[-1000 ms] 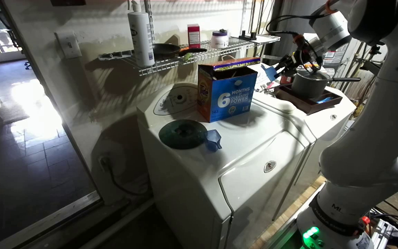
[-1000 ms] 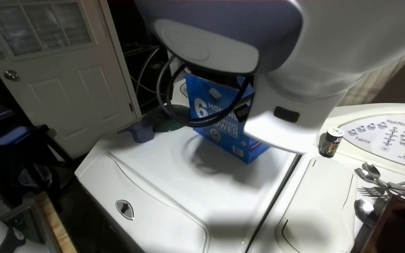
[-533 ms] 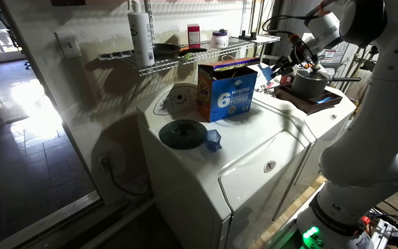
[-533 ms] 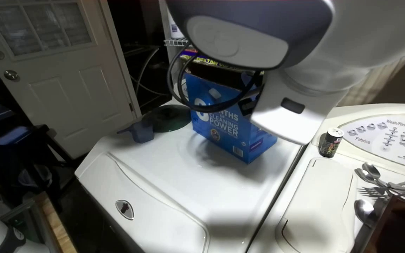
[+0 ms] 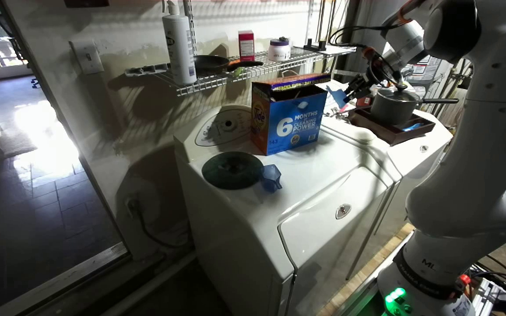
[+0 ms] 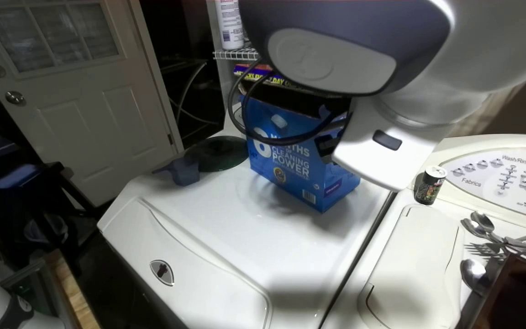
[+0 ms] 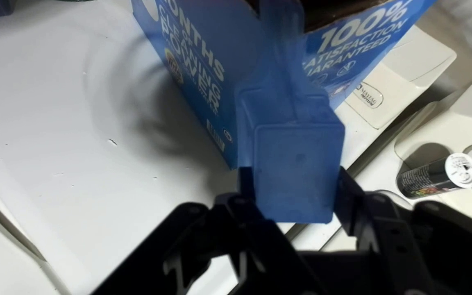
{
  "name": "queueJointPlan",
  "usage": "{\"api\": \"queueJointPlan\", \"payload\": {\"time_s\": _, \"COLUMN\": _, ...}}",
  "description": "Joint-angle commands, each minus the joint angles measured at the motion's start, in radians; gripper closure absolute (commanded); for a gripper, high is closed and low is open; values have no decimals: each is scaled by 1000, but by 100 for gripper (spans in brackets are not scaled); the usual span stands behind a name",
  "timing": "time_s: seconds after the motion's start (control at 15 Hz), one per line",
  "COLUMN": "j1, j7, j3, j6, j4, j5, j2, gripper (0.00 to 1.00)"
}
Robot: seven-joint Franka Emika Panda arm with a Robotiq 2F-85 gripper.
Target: Put the blue measuring cup on the right side of the blue box.
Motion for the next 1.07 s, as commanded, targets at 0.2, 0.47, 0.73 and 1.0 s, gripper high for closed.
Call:
{"api": "queueJointPlan", "payload": {"time_s": 0.2, "j1": -18, "j7": 52, "j3": 5, "j6": -47, "j4": 77, "j5": -33, "j2": 36, "gripper": 76}}
{"api": "queueJointPlan", "payload": {"time_s": 0.47, "j1": -28, "j7": 60, "j3": 8, "j6": -92, "j4": 120, "j5": -28, "j2": 43, "gripper": 76}}
{"api": "queueJointPlan", "payload": {"time_s": 0.73, "j1": -32, "j7": 80, "j3": 10, "j6": -142, "j4": 171, "j5": -31, "j2": 61, "gripper": 76}}
{"api": "queueJointPlan", "payload": {"time_s": 1.0, "j1": -32, "j7": 91, "j3": 17, "j6": -184, "j4": 212, "j5": -27, "j2": 83, "gripper": 76}}
